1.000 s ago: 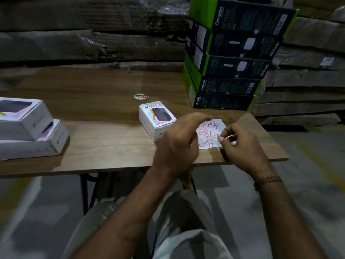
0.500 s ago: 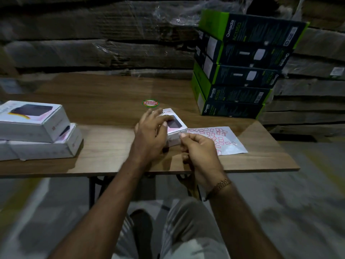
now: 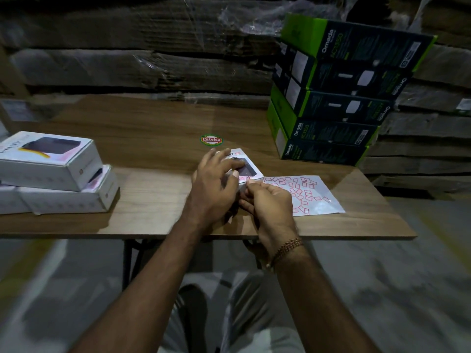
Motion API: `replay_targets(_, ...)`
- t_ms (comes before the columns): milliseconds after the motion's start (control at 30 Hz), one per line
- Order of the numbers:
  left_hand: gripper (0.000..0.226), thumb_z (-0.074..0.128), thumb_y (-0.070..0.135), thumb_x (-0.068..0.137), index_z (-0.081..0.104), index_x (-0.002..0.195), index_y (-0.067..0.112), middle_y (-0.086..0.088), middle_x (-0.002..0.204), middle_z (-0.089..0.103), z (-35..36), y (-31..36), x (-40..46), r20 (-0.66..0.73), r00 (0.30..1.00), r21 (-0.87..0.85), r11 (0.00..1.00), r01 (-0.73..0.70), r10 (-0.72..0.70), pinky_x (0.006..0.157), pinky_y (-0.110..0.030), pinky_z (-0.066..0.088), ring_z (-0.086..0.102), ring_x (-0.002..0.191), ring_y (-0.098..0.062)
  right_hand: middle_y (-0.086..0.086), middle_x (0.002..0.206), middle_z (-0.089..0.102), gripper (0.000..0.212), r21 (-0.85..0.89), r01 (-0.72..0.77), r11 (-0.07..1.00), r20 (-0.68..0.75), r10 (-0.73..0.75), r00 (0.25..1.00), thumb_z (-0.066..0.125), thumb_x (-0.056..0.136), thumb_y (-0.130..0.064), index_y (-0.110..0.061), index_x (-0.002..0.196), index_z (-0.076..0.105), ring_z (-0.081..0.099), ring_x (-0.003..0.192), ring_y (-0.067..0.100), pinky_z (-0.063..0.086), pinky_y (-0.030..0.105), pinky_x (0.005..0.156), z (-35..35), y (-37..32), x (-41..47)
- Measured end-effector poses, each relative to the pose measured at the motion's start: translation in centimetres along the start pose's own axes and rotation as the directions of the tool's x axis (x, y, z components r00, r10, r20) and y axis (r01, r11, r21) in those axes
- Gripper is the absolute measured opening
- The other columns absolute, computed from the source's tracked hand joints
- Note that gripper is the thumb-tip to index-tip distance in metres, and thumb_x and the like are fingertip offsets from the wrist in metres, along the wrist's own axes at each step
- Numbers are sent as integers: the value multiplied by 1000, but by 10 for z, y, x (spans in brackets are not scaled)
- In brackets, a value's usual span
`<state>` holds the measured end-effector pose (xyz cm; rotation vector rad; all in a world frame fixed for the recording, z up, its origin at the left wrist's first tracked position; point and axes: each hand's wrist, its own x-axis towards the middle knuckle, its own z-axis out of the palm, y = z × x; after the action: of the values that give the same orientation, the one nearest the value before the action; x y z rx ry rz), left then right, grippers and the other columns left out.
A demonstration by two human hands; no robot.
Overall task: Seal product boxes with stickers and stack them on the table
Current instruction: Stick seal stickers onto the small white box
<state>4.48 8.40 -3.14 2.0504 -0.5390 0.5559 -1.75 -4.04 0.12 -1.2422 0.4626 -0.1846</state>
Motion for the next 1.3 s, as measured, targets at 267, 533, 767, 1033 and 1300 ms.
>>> replay_targets(267, 49, 42, 45, 96, 76, 129, 32, -1, 159, 55, -3, 11, -4, -17, 998, -10, 998, 54, -54, 121, -58, 34, 34, 155, -25, 6, 68, 74, 28, -88, 20, 996, -91, -28, 995, 72, 90, -14, -9, 63, 76, 72, 68, 23, 65, 45, 80, 5, 5, 0)
replay_targets(533, 43, 59, 56, 90, 79, 122, 36, -1, 153, 60, -2, 17, -6, -63, 997, -5, 999, 51, -51, 115, -59, 42, 41, 152, -23, 7, 75, 79, 35, -117, 36, 992, -120, -50, 992, 75, 69, -46, -13, 79, 81, 78, 83, 36, 65, 57, 80, 11, 6, -7)
replay_targets(767, 42, 59, 58, 89, 80, 120, 38, 1, 152, 61, -3, 17, -5, -72, 996, -5, 998, 55, -55, 115, -60, 42, 41, 151, -22, 5, 73, 79, 47, -99, 10, 995, -139, -24, 990, 73, 59, -53, -10, 75, 79, 79, 82, 32, 66, 54, 81, 14, 4, -5)
replay_targets(1033, 43, 63, 56, 84, 80, 120, 39, 5, 152, 61, -2, 15, -4, -79, 993, -2, 997, 83, -83, 115, -60, 42, 41, 151, -20, 14, 82, 80, 23, -30, -61, 998, -75, 59, 995, 83, 88, -21, 1, 86, 79, 80, 83, 29, 66, 52, 82, 6, 1, 0)
replay_targets(1300, 39, 74, 40, 81, 82, 119, 34, 8, 150, 63, -2, 20, -4, -82, 983, -146, 978, 148, -162, 119, -43, 43, 37, 150, -10, 17, 87, 78, 22, -48, -179, 983, 55, 182, 982, 80, 93, -16, 4, 99, 75, 75, 63, 21, 63, 29, 59, -7, -19, -8)
